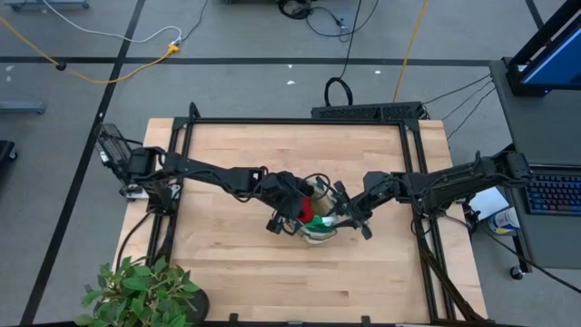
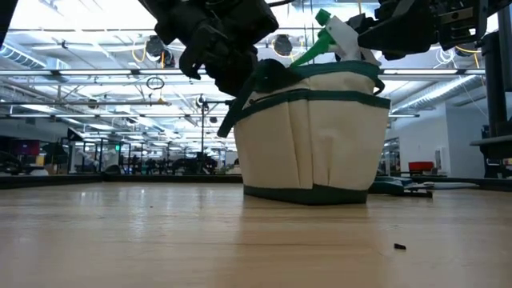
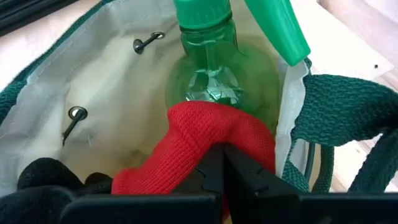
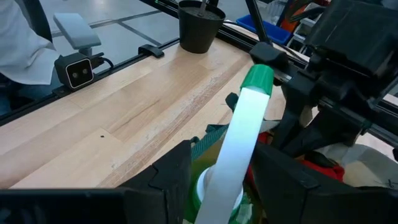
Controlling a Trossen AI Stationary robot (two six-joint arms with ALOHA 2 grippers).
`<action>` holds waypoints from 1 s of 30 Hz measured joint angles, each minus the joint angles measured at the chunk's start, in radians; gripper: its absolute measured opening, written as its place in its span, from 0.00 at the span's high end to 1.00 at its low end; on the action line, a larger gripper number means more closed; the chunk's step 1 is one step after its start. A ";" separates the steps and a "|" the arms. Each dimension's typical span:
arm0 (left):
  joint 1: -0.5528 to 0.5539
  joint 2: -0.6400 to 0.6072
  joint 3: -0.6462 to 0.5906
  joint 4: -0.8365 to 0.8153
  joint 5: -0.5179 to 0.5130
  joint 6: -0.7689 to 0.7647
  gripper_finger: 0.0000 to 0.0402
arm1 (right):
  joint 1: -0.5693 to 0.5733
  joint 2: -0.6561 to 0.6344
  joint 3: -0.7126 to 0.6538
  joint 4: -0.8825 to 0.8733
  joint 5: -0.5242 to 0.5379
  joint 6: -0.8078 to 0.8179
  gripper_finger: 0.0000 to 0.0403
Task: Pick & Place Garden tools in Gardening bag
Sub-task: Put the red gloves into the light brown gardening bag, then put the dark green shear scissors into the light brown gardening bag
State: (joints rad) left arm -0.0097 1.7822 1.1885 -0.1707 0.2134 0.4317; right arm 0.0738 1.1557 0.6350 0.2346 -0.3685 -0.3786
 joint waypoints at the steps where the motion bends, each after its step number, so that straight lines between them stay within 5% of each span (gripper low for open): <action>1: 0.000 0.000 0.000 0.001 0.000 0.000 0.99 | 0.000 0.000 0.000 0.000 0.000 0.000 0.62; 17: 0.001 -0.179 -0.002 -0.045 -0.078 0.005 0.77 | 0.000 -0.004 -0.046 0.174 0.005 0.085 0.61; 23: 0.002 -0.262 -0.002 -0.118 -0.269 0.019 0.69 | 0.002 -0.069 -0.046 0.156 0.140 0.131 0.61; 30: 0.002 -0.355 -0.002 -0.228 -0.313 -0.040 0.68 | 0.002 -0.215 -0.046 -0.054 0.285 0.236 0.61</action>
State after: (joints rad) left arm -0.0078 1.4270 1.1870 -0.3988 -0.0999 0.3922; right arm 0.0761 0.9406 0.5888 0.1801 -0.0831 -0.1423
